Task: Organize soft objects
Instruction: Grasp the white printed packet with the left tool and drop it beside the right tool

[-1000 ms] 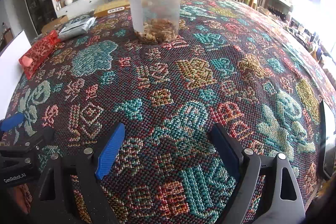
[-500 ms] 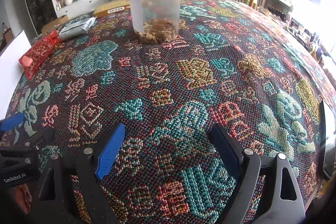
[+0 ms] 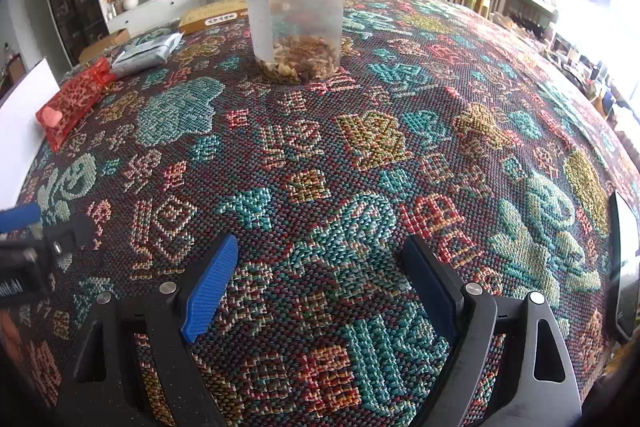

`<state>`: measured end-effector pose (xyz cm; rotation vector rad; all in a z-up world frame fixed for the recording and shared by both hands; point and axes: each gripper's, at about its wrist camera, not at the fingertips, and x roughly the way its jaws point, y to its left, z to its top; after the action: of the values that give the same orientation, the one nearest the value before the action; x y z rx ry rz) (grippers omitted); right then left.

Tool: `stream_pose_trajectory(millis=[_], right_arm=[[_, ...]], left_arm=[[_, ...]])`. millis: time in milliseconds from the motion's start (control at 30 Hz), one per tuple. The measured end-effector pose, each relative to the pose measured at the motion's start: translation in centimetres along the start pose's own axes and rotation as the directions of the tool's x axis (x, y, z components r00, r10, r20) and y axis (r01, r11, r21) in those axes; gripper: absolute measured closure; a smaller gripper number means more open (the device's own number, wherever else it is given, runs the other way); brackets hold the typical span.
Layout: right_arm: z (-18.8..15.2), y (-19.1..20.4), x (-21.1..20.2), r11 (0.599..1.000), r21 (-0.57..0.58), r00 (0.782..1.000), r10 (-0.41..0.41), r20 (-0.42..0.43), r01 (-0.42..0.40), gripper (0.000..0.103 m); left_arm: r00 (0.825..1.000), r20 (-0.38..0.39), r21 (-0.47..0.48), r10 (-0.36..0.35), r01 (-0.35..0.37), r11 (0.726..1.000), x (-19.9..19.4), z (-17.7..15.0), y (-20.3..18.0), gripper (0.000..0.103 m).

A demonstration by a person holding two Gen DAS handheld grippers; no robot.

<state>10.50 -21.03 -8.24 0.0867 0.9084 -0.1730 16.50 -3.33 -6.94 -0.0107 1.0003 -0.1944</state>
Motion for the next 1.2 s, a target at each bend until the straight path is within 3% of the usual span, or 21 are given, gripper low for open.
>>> stream_pose_trajectory(millis=[67, 133, 233, 367, 633, 733, 833, 867, 933, 967, 1033, 1133, 1200], right_arm=[[0.0, 0.0, 0.0, 1.000, 0.000, 1.000, 0.001, 0.000, -0.001, 0.016], [0.0, 0.0, 0.0, 1.000, 0.001, 1.000, 0.001, 0.000, -0.001, 0.016], [0.1, -0.2, 0.3, 1.000, 0.000, 1.000, 0.002, 0.000, -0.002, 0.016], [0.0, -0.1, 0.2, 1.000, 0.000, 1.000, 0.002, 0.000, -0.002, 0.016], [0.0, -0.1, 0.2, 1.000, 0.000, 1.000, 0.002, 0.000, -0.002, 0.016], [0.0, -0.1, 0.2, 1.000, 0.000, 1.000, 0.002, 0.000, -0.002, 0.016], [0.0, -0.1, 0.2, 1.000, 0.000, 1.000, 0.002, -0.001, -0.002, 0.016], [0.0, -0.1, 0.2, 1.000, 0.000, 1.000, 0.002, -0.001, -0.002, 0.016], [0.0, -0.2, 0.2, 1.000, 0.000, 1.000, 0.002, 0.000, -0.002, 0.015], [0.0, -0.2, 0.2, 1.000, 0.000, 1.000, 0.002, 0.000, -0.002, 0.015], [0.0, -0.1, 0.2, 1.000, 0.000, 1.000, 0.003, -0.001, -0.003, 0.015], [0.0, -0.2, 0.2, 1.000, 0.000, 1.000, 0.003, -0.001, -0.003, 0.015], [0.0, 0.0, 0.0, 1.000, 0.001, 1.000, 0.005, 0.000, -0.005, 0.015]], left_arm=[[0.998, 0.057, -0.018, -0.009, 0.010, 1.000, -1.2, 3.3, 0.3, 0.000], [0.997, 0.070, 0.021, 0.028, -0.030, 0.999, -1.1, 7.4, 0.5, 0.000], [0.995, 0.051, 0.016, 0.089, -0.090, 0.996, 0.7, 13.7, 2.8, 0.000], [0.996, -0.019, -0.062, 0.082, -0.083, 0.995, 4.6, 19.7, 5.9, 0.000], [0.970, -0.129, -0.037, 0.204, -0.210, 0.977, 14.8, 25.0, 6.8, 0.000], [0.956, -0.188, -0.086, 0.226, -0.245, 0.966, 17.8, 25.4, 8.5, 0.000], [0.964, -0.245, -0.201, 0.100, -0.152, 0.968, 18.8, 24.4, 10.0, 0.001], [0.964, -0.250, -0.188, 0.089, -0.138, 0.972, 18.5, 23.8, 9.5, 0.002], [0.959, -0.279, -0.050, 0.051, -0.067, 0.996, 17.8, 22.3, 7.0, 0.005], [0.955, -0.291, 0.035, 0.058, -0.049, 0.998, 17.2, 21.2, 5.4, 0.005], [0.945, -0.326, 0.113, 0.005, 0.033, 0.993, 15.5, 17.9, 2.6, 0.005], [0.932, -0.352, 0.192, -0.083, 0.159, 0.968, 12.0, 12.4, -1.2, 0.005], [0.903, -0.399, 0.228, -0.161, 0.268, 0.936, 9.8, 9.6, -3.3, 0.006]])
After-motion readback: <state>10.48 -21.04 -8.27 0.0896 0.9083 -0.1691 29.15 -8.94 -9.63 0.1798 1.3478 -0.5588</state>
